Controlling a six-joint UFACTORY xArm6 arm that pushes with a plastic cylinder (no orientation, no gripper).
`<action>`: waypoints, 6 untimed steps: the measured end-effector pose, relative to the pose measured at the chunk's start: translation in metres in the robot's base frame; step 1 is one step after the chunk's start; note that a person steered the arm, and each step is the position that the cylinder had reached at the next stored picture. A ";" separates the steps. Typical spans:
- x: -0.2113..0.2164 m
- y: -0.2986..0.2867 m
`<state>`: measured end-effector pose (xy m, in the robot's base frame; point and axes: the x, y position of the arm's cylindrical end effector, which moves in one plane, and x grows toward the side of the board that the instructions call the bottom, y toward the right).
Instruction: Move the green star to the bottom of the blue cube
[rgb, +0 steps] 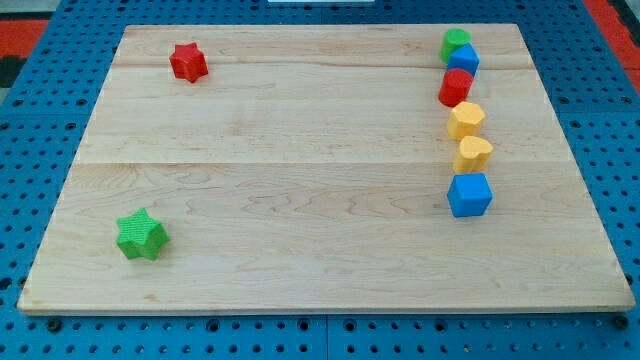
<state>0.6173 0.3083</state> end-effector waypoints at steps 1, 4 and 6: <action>0.000 -0.075; -0.026 -0.390; -0.045 -0.537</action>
<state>0.5722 -0.2283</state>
